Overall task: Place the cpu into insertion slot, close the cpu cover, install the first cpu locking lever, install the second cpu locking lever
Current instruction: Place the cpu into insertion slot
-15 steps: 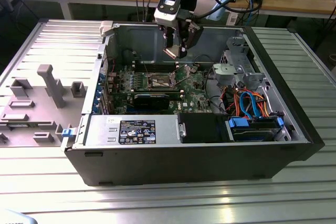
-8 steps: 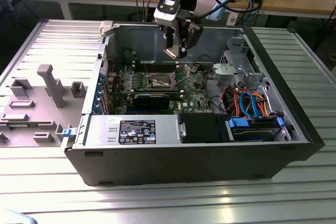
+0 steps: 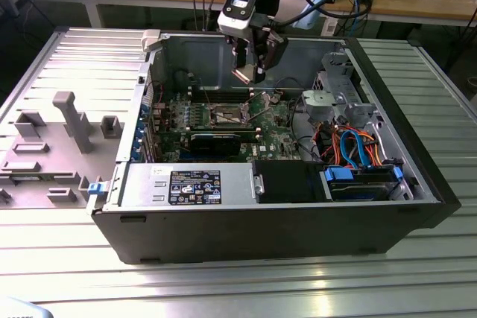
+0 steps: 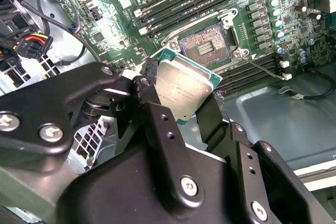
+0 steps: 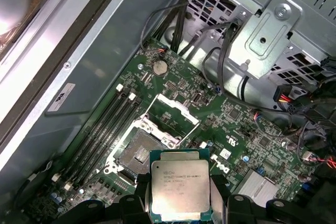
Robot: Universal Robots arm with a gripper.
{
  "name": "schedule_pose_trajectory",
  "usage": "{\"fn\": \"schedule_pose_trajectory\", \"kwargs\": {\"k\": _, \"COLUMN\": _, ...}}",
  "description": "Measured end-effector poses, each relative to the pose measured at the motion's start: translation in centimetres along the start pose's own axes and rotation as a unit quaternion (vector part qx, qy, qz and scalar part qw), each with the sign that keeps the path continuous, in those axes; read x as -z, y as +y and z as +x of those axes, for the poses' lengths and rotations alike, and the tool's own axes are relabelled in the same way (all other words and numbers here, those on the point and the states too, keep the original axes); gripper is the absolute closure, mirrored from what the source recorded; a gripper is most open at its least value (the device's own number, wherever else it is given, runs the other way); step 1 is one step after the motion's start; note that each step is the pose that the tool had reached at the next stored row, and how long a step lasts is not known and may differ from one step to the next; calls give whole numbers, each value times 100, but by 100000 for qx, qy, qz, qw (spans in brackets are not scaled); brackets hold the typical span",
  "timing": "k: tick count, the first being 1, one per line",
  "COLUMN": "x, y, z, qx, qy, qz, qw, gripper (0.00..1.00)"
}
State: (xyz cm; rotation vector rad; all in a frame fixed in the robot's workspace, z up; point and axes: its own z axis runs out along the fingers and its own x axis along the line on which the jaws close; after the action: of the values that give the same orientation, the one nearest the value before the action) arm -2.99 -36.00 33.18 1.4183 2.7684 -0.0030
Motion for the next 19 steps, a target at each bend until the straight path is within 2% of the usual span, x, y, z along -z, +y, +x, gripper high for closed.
{"fn": "schedule_pose_trajectory", "kwargs": {"k": 19, "x": -4, "y": 0, "z": 0, "qx": -959, "qy": -300, "qz": 233, "qw": 99995, "gripper": 45}}
